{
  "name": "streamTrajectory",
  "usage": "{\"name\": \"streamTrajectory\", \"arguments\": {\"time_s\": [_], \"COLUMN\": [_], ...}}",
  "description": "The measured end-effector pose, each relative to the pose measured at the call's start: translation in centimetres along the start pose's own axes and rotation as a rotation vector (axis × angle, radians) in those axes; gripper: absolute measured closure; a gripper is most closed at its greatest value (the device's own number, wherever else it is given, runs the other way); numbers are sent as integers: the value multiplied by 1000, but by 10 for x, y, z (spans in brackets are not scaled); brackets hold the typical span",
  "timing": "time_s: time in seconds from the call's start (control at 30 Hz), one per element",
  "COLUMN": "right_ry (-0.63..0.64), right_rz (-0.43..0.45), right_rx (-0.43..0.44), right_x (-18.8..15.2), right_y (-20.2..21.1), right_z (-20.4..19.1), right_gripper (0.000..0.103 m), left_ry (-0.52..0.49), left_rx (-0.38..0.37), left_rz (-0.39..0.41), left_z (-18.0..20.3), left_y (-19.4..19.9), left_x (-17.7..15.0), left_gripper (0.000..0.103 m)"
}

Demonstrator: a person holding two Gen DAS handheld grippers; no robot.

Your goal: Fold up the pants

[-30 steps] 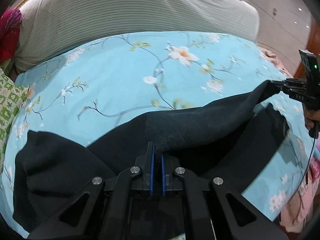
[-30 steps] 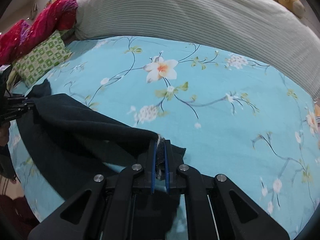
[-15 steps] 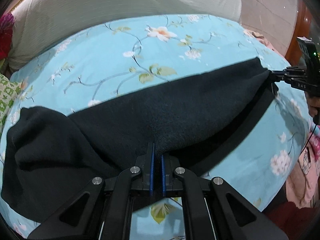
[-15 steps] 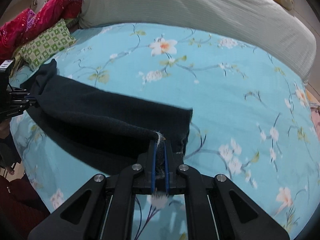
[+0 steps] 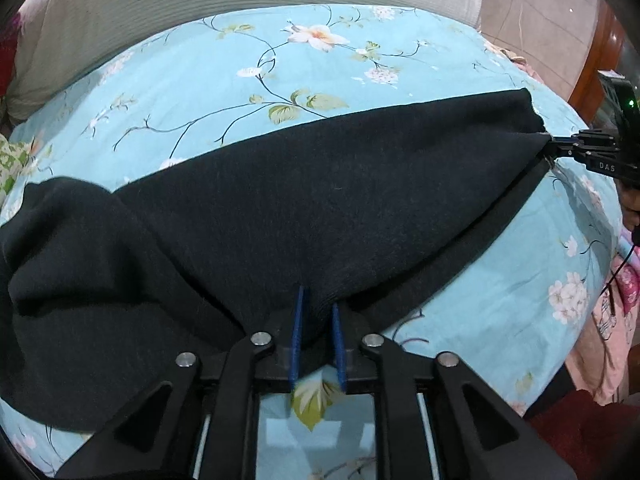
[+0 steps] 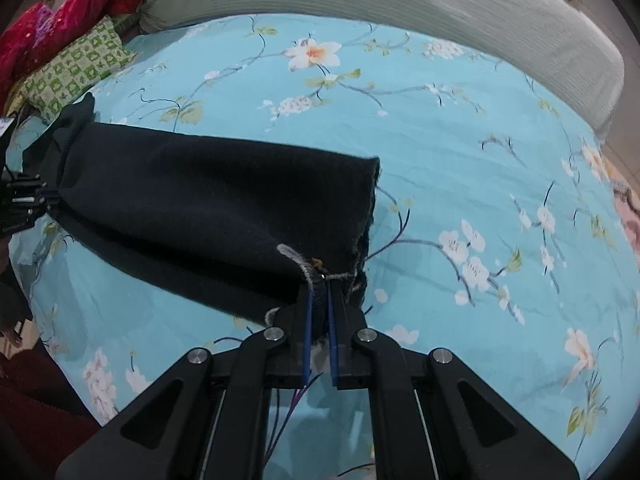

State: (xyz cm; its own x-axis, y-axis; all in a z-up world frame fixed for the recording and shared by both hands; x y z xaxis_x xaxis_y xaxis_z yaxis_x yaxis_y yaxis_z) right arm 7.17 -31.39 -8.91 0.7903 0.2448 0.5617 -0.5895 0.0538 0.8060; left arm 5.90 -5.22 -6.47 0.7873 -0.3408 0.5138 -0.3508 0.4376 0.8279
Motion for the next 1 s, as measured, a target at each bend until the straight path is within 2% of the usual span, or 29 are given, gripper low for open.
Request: {"name": "streamTrajectory", "arguments": {"time_s": [0.03,0.07,0.13,0.2,0.27,0.33,0.43,0.53,0.83,1.0], "right_ry": [-10,-19,-42,-66,-104,-153,-206,-218,-90,-6], "right_rz": [1,2,8,57,94,115,116,106,110,112], "right_rx": [-1,-1,-3,-7,14,88,198,294,459,537], "right_x": [0,-1,-1,1,4,9,18,27,51,70], "right_y": [3,6,15,29,42,50,52,47,47,49], "right_z": [0,0,-1,-2,-5,-13,-33,-64,-169,-222], "right_gripper": [90,86,58,46,45,43,36,36,36,36], "left_ry": [6,16,52,108,170,229,333,434,582,629], "left_rx": [-3,-6,-15,-23,35,54,76,96,145,186], "left_rz": [2,4,14,31,52,72,78,81,65,-40], "left_z": [0,-1,-4,-10,-25,-38,-64,-90,-145,-174], "left_y": [3,7,15,23,34,42,53,63,82,62], "left_x": [-1,-2,-5,-7,-9,-9,-7,3,46,72], "left_gripper": [83,76,61,44,31,31,24,24,23,23]}}
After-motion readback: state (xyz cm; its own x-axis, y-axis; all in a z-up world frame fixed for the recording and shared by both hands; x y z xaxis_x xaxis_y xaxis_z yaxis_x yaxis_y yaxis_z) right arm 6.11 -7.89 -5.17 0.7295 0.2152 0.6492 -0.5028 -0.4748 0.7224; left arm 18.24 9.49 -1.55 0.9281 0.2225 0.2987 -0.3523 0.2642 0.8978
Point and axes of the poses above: each gripper's, at about its wrist camera, not at the fingertips, and y roughly against the way its jaws point, z to its right, x to its top, the point moved 6 cm from there along -y, roughly the way its jaws point, and after that the axes turned 14 degrees about -x, right-handed, at the moved point
